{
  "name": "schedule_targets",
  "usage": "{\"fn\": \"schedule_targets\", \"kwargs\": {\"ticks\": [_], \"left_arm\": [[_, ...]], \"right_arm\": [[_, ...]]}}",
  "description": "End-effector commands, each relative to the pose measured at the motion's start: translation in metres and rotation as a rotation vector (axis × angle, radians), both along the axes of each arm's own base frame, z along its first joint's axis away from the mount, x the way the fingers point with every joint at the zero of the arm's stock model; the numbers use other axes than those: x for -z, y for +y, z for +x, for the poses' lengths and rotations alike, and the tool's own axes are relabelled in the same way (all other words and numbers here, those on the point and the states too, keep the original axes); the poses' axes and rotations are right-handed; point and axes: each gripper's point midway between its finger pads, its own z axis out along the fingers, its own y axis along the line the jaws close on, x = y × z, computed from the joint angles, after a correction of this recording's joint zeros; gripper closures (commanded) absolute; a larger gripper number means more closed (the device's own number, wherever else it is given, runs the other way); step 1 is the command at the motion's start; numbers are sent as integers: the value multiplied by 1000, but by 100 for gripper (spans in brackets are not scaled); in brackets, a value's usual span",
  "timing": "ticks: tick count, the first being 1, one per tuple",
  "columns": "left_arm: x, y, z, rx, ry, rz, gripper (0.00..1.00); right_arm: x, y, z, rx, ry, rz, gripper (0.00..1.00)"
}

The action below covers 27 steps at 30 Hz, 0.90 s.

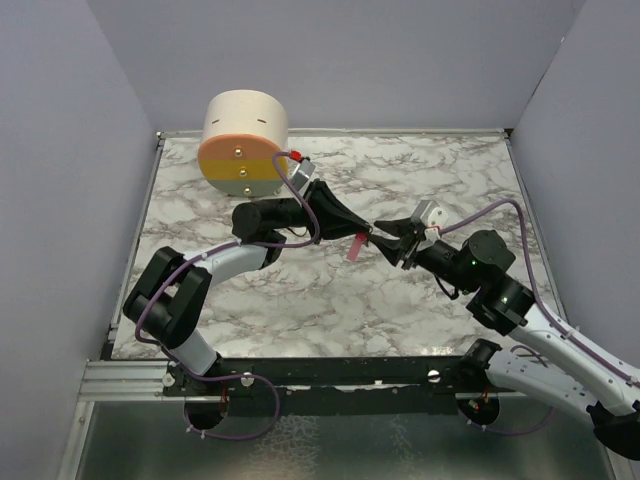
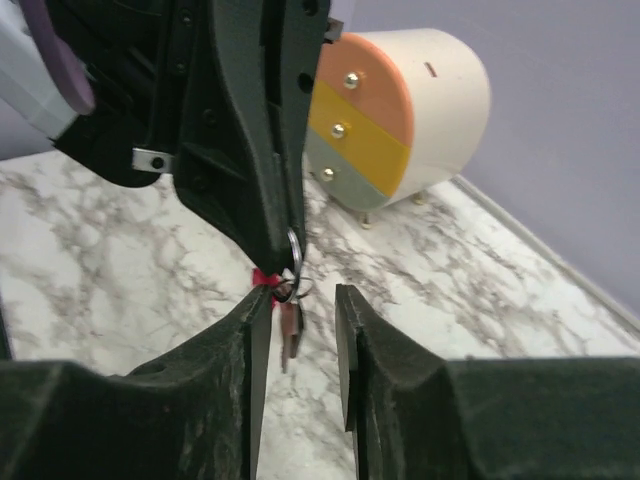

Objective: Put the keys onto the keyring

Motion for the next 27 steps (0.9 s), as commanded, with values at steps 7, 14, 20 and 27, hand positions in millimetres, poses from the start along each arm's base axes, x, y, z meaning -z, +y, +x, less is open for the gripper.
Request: {"fn": "schedule_targets", "kwargs": {"ticks": [7, 14, 20, 27], "left_arm": [[-33, 13, -1, -96, -63, -211, 100], [-43, 18, 13, -175, 3, -282, 100], [-50, 20, 13, -180, 17, -305, 100], [-53, 23, 16, -203, 48, -328, 100]], "right_arm": [[-13, -20, -2, 67, -83, 28, 43], [-4, -13, -5, 21, -104, 22, 41], [-3, -4, 3, 21, -120, 39, 42], [-8, 3, 16, 44, -144, 71, 42]]}}
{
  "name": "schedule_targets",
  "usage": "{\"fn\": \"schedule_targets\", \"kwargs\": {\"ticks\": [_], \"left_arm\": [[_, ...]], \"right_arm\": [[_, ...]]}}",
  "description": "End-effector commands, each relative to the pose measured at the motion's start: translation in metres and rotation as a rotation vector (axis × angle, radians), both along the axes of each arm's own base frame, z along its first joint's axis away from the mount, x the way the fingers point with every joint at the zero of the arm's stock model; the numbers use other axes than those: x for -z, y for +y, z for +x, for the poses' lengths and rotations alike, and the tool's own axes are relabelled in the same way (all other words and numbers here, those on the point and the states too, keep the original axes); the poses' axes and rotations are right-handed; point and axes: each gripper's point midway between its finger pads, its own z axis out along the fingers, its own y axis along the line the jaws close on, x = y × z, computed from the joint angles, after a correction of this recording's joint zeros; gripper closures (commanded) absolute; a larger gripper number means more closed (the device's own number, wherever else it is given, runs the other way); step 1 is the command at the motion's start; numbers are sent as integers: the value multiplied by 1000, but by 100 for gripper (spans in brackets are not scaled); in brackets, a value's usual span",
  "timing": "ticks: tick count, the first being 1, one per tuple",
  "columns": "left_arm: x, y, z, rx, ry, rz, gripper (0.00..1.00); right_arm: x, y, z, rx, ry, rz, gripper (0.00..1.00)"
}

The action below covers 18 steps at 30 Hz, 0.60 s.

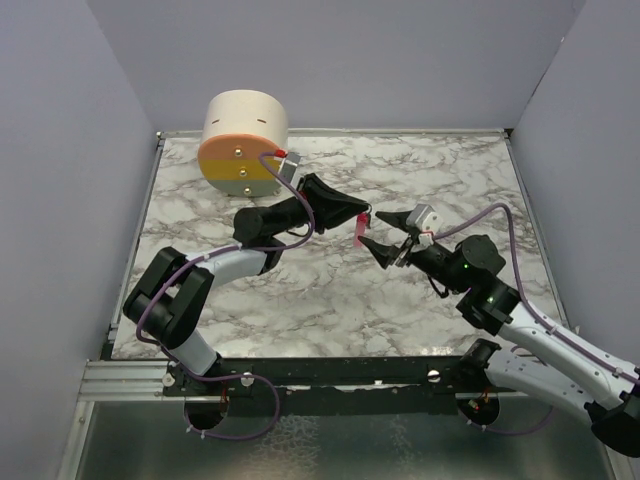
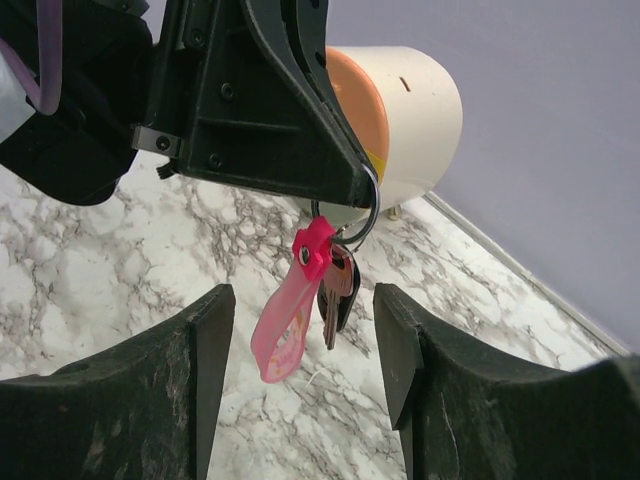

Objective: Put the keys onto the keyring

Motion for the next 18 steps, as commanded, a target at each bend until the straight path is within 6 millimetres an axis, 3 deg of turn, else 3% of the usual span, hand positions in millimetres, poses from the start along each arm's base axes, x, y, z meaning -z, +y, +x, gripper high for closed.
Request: {"fn": "schedule_targets", "kwargs": {"ticks": [1, 11, 18], "left_arm": [[-42, 22, -22, -36, -150, -180, 100], [-49, 21, -24, -77, -129, -230, 100], [-50, 18, -25, -84, -116, -245, 100]], "right_arm": [[-20, 2, 6, 12, -70, 68, 42], [-14, 12, 22, 36, -67, 91, 47], [-11, 12, 28, 64, -69, 104, 66]]}}
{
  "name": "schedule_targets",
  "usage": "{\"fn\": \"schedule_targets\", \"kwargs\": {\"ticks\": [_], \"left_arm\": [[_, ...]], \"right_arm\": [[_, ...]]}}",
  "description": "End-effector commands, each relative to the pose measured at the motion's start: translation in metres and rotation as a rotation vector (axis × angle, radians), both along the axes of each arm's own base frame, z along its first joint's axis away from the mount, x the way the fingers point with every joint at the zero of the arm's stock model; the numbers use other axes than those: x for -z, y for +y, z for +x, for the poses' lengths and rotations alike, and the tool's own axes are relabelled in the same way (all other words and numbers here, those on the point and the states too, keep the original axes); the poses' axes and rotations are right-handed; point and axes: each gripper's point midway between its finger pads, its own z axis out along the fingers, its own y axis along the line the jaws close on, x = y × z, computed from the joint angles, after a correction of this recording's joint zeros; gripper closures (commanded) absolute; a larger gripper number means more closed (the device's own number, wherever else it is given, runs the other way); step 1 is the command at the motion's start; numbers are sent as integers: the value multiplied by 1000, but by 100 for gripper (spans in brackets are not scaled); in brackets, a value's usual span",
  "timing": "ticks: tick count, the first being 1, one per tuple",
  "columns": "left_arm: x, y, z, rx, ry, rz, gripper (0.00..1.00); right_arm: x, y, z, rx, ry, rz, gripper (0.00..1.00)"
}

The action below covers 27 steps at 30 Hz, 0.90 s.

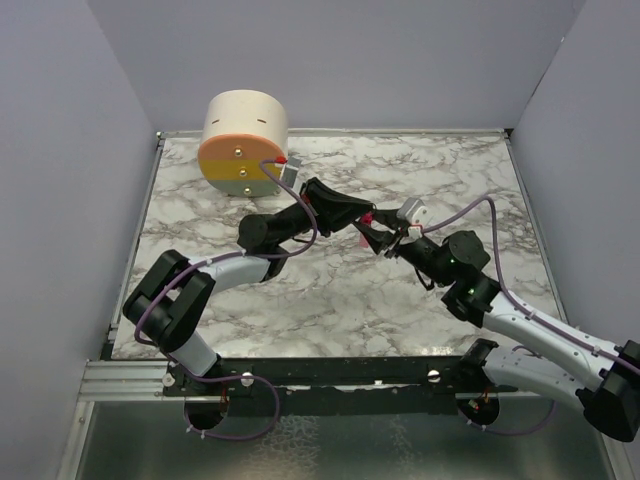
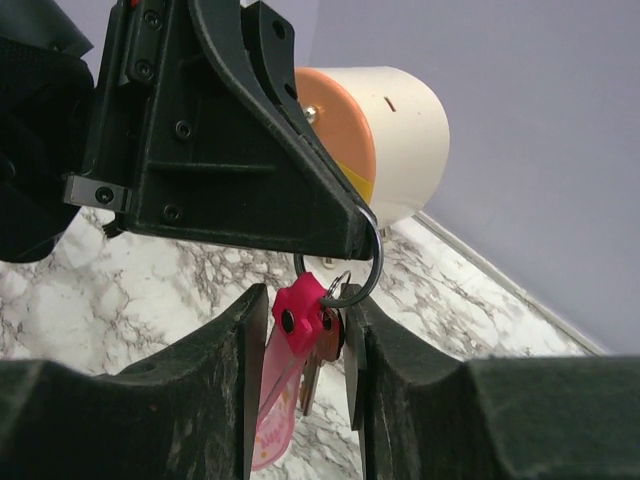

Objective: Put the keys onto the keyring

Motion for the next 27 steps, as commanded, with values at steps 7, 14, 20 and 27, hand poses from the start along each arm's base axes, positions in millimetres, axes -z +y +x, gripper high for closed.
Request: {"fn": "schedule_targets", "kwargs": {"ticks": [7, 14, 20, 27], "left_arm": [[-47, 26, -23, -91, -158, -208, 100], [-45, 25, -18, -160, -123, -242, 100], [-48, 22, -16, -186, -115, -261, 100], [-50, 15, -12, -182, -106, -274, 100]], "right_arm": [[-14, -4, 4, 32, -44, 70, 83], [-11, 8, 8, -1, -19, 72, 87], [-12, 14, 8, -21, -20, 71, 88], [-11, 26, 3, -90, -22, 41, 82]]}}
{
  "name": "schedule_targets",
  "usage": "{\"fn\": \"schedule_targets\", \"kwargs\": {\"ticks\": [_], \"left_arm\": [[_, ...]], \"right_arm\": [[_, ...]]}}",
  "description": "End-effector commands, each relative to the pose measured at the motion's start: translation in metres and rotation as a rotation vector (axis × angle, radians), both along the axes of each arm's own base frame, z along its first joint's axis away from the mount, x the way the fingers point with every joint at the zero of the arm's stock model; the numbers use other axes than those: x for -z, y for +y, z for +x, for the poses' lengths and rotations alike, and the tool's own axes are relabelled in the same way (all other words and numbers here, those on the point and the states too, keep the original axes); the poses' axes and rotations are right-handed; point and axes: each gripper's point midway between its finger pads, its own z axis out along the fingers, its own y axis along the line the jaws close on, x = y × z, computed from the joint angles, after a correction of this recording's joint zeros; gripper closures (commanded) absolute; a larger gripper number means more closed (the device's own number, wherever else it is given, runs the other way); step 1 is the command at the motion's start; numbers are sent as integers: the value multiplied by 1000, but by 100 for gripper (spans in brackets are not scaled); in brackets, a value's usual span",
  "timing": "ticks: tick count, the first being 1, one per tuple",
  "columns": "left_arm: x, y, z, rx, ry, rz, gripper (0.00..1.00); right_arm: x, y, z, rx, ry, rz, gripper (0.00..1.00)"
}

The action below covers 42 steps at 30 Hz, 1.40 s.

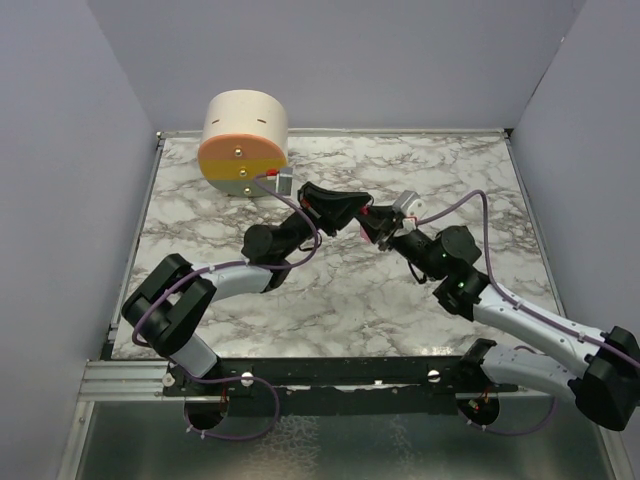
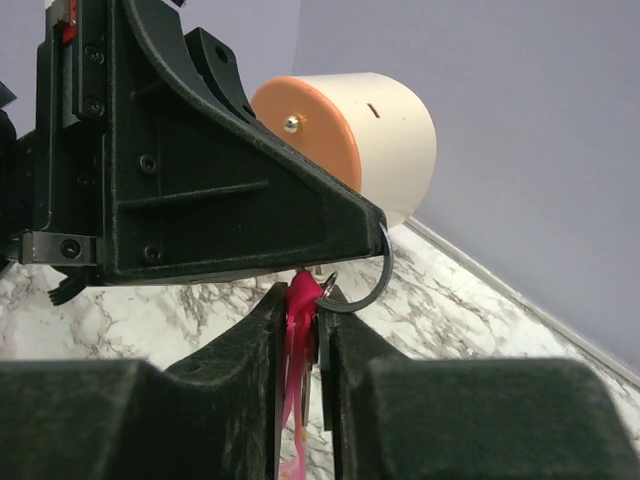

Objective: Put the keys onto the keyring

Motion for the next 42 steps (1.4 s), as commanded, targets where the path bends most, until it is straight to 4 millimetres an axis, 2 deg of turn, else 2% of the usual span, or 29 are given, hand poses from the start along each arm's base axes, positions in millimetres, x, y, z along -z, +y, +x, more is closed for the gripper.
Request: {"fn": "schedule_targets", "kwargs": {"ticks": [1, 4, 5, 6, 9, 16, 20, 23, 33, 42], "left_arm": [[-53, 14, -28, 11, -185, -179, 100], [-54, 14, -30, 13, -195, -177, 100], [-55, 16, -32, 15, -203, -176, 100], [-57, 17, -33, 18, -214, -176, 100], [-62, 21, -38, 52, -238, -166, 100], [-64, 31, -50, 137, -310, -104, 100], [-63, 33, -62, 182, -372, -59, 100], [-62, 33, -74, 223, -414, -29, 100], [-60, 36, -101, 304, -501, 28, 100], [-56, 35, -103, 321, -513, 48, 100]], "right_arm": [[-11, 20, -14, -122, -26, -8, 75], [-13, 16, -17, -119, -20, -6, 55], [-13, 12, -17, -103, -16, -1, 44], [-17, 5, -18, -82, -24, 10, 41], [-20, -12, -23, -32, -13, 35, 36], [-28, -46, -41, 30, 6, 54, 33], [-39, -57, -53, 26, -8, 86, 34], [-45, -58, -58, 7, -25, 74, 38], [-43, -42, -59, -59, -4, 22, 64], [-52, -35, -72, -135, -16, 40, 65]]}}
